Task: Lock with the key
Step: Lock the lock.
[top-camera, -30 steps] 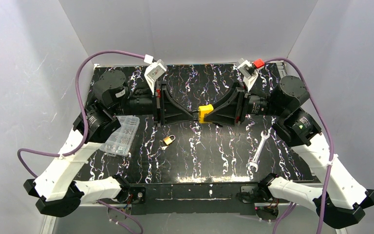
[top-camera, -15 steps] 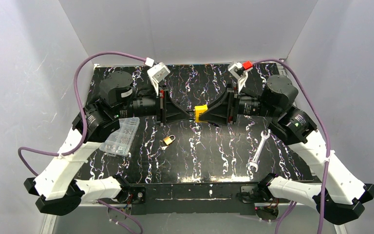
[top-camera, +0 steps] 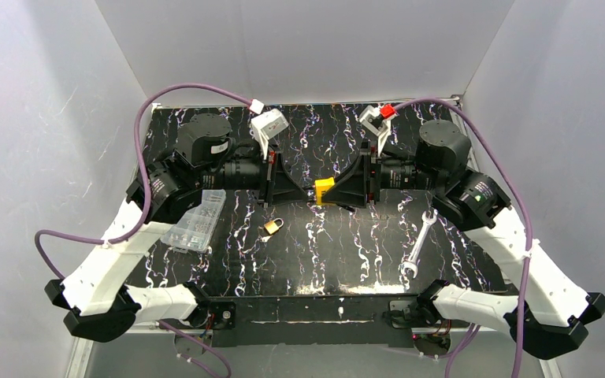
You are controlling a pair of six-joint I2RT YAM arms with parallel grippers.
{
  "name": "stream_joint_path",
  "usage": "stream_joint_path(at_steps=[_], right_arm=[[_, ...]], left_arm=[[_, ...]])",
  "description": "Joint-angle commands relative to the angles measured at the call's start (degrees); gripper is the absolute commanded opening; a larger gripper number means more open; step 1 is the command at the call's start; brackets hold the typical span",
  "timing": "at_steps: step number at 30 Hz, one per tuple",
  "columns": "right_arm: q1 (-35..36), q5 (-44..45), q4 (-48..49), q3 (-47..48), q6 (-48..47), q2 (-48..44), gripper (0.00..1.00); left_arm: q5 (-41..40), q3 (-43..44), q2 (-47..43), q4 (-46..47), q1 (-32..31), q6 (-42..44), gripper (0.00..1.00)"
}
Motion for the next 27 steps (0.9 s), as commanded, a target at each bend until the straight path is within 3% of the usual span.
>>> stream_joint_path(at_steps=[1, 6, 15, 21, 25, 27], right_arm=[[5.62, -5.59, 14.24, 2.31, 1.96, 3.6, 0.01], [5.86, -5.34, 14.4, 2.32, 1.96, 4.08, 0.01], [6.15, -3.52, 13.59, 1.37, 1.18, 3.74, 0.01], [5.31, 0.39, 14.15, -0.46, 0.8, 0.52, 0.01], [2.47, -0.5, 16.95, -2.95, 3.56, -1.36, 0.01], [0.74, -1.21, 18.54, -4.16, 5.09, -2.13, 0.01]], left_arm=[[12.29, -1.0, 6.18, 20.99, -4.46, -4.32, 0.0], [13.09, -0.78, 6.05, 24.92, -4.93, -6.96, 0.0], [11.35, -0.95, 6.02, 23.39, -5.42, -6.97, 0.0], [2.53, 0.18, 5.16, 15.73, -5.1, -3.01, 0.0], [2.12, -0.35, 4.41, 15.75, -3.62, -3.61, 0.18], [2.46, -0.94, 3.91, 16.88, -2.81, -4.33, 0.19]])
